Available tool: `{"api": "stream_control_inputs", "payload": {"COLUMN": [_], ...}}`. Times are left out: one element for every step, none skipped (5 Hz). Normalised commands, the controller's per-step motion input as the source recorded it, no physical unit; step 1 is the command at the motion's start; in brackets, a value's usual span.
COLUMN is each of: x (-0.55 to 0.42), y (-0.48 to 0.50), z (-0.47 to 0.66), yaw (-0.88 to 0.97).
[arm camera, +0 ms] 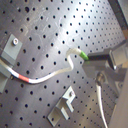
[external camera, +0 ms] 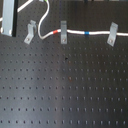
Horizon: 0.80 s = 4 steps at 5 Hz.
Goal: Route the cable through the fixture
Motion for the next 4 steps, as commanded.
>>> {"api": "stream_control_inputs", "payload": {"x": [-0.001,-0.072,-0.356,-0.465], "y": [0.0,-0.408,-0.468,-0.305], "z": [0.02,0.31,0.29,0.29], "yaw": [0.0,-0.01,0.0,-0.02]}}
